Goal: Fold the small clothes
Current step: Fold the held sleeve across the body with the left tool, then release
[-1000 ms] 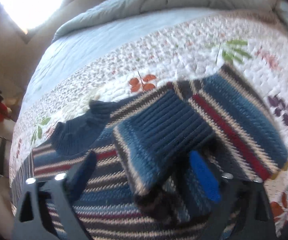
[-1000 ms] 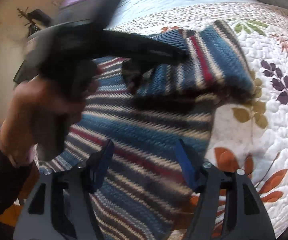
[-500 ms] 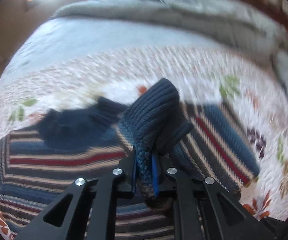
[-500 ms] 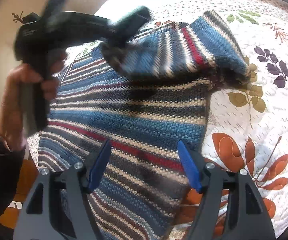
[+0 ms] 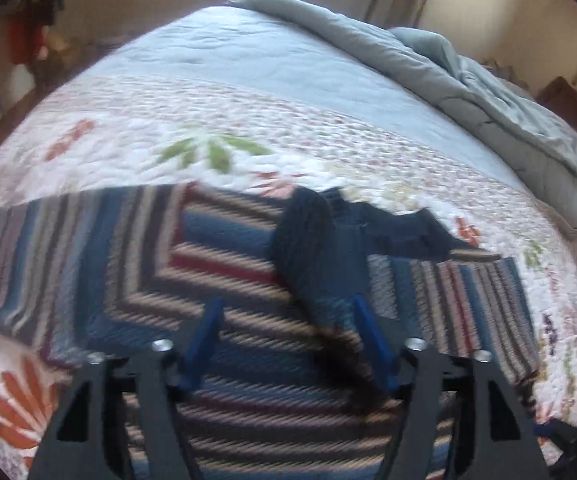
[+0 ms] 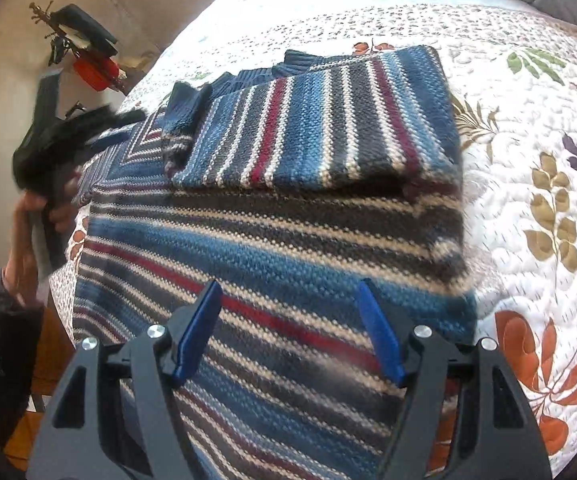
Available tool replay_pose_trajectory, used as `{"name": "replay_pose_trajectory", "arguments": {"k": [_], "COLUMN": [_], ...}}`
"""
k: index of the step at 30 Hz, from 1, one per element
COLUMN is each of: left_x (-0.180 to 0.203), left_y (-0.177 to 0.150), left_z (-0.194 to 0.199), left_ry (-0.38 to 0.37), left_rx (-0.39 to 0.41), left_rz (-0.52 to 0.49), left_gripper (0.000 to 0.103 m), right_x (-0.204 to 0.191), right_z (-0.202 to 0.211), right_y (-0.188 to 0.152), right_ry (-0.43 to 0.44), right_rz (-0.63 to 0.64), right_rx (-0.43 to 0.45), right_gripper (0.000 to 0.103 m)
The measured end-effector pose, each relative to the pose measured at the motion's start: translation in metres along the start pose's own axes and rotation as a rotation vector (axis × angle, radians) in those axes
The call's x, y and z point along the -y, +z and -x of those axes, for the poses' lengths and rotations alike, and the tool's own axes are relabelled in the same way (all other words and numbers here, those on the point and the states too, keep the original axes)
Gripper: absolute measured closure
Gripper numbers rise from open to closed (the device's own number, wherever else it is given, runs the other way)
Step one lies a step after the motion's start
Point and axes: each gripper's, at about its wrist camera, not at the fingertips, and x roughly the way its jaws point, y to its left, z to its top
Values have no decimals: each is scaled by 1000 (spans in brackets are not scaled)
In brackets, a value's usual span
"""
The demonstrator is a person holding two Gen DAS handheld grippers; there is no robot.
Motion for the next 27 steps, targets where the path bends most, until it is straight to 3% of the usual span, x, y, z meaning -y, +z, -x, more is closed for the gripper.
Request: {"name": "replay_pose_trajectory", "arguments": {"k": [4,9,12,15,17,19,20,24,27], "left_x": [16,48,76,95,105,109,109,107,96], "left_y": [-11,2,17,27,27,23,21,20,24], "left_z": [17,14,-15,-50,-70,-85,-93,-96,-84], "left_ry": [58,125,265,325,368,378,371,380,300], "left_rx": [39,36,-55,-121,-157,-194,-214,-183,-153], "left_rz": [-107,-163,-190,-188,-216,-226,-216,-214,-150], "left_gripper": [29,27,25,26,35,65,72,92,94], "right_x": [-7,-11,-15,-16,-14,-8,-5,8,15], "right_z": [-1,-6,-13,-14,-13,-12,-12,-11,-10], "right_y": [12,19,19,18,16,15,14,10,8], "right_ry": [-21,-31,-30,-29,-24,-16,-14,-21,-10], "right_rz": [6,10,17,29,28,14,8,-18,-45], "right_rx": [10,8,-6,1,8,8,7,-1,0], "right_gripper": [33,31,31,30,27,27,27,27,27]}}
